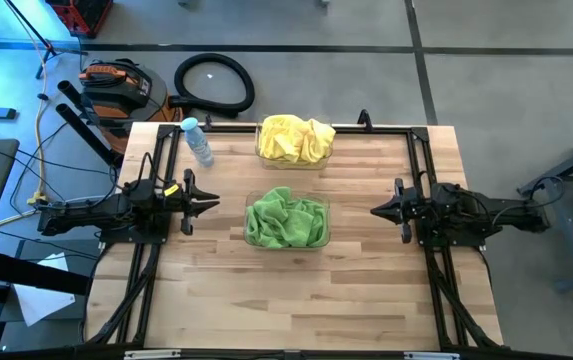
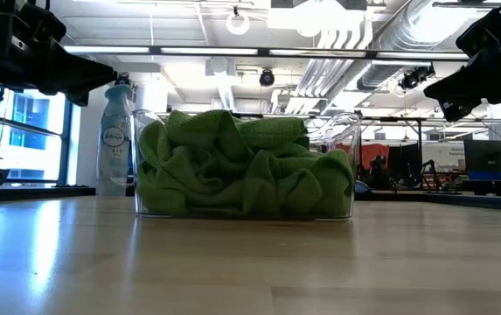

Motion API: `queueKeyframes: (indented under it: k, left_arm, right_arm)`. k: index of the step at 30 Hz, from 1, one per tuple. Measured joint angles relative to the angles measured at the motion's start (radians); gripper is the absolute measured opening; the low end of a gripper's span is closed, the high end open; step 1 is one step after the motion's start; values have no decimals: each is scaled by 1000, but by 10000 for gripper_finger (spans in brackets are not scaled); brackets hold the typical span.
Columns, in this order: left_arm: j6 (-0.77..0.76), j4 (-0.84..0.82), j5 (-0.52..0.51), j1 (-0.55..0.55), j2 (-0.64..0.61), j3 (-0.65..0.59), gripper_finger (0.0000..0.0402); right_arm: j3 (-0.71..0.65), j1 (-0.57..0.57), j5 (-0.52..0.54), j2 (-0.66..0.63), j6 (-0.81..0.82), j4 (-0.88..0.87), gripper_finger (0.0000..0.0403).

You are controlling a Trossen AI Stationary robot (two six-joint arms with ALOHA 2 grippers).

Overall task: Sort microfiber towel by color & place in baskets
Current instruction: Return to Home Position

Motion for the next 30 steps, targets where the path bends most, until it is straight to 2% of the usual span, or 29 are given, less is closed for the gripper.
queueKeyframes:
  k: [30]
  left_arm:
    - [0,0,0,0,0,0,53]
  right_arm:
    - [0,0,0,0,0,-8,0]
